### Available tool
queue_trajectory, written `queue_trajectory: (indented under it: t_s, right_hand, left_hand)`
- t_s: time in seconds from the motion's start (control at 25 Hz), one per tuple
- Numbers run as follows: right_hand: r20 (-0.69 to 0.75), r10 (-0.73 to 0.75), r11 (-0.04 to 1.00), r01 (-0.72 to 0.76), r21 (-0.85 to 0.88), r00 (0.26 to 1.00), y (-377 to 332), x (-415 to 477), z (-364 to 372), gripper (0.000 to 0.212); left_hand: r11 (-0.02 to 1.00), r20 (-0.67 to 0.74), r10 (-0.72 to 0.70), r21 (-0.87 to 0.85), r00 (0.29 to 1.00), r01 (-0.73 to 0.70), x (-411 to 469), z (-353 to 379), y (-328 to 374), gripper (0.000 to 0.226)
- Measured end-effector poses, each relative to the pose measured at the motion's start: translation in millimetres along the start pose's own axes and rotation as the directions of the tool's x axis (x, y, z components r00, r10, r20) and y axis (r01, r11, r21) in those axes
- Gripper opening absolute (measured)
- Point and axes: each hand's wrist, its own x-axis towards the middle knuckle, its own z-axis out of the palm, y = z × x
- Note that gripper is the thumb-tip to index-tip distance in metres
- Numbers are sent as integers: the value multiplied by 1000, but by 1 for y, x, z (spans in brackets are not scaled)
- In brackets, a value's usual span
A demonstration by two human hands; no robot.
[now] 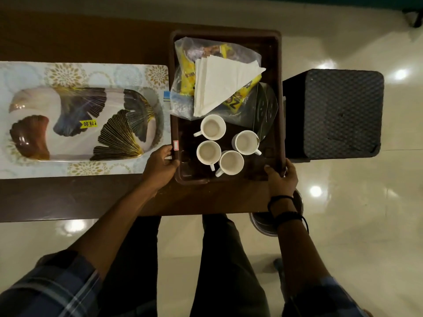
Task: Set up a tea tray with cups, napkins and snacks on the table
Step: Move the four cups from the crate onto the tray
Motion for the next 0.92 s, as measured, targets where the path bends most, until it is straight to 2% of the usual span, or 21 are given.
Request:
queue_trajectory:
  t_s: [0.08,0.16,0.24,0.32,0.4,0.48,0.6,0.72,0.92]
  right_hand:
    - [-153,-72,993,56,-106,986,-10,-12,5,67]
    - [-216,-277,954,240,-182,936,-19,-30,14,72]
    - [-101,-479,863,447,-234,872,-23,-49,29,73]
    - [113,-582,746,584,-320,806,-23,-66,49,71]
    - [273,-582,637,638,-432,766,-19,-78,70,71]
    - [316,-542,604,622,-498,779,-14,-84,85,76]
    - [311,-513,595,593,-543,800,-11,-84,99,82]
    - [304,-541,571,608,-551,784,-9,-81,104,72]
    - [317,-556,579,631,-516,769,-7,-76,102,63]
  left_hand:
    - [979,-47,115,173,992,-105,-3,1,7,58]
    - [885,-84,337,367,938,-286,-5,0,17,69]
    - [716,-16,566,505,824,-482,-4,1,31,74]
    - [517,150,672,606,725,-605,2,6,48,78]
    - [289,350,658,700,667,-653,11,14,64,82]
    - [166,449,607,736,656,-657,20,20,75,84]
    - [81,507,573,747,644,-660,34,23,88,85]
    - [-12,563,518,757,644,-653,44,27,92,79]
    - [-85,566,558,766,607,-637,43,27,95,64]
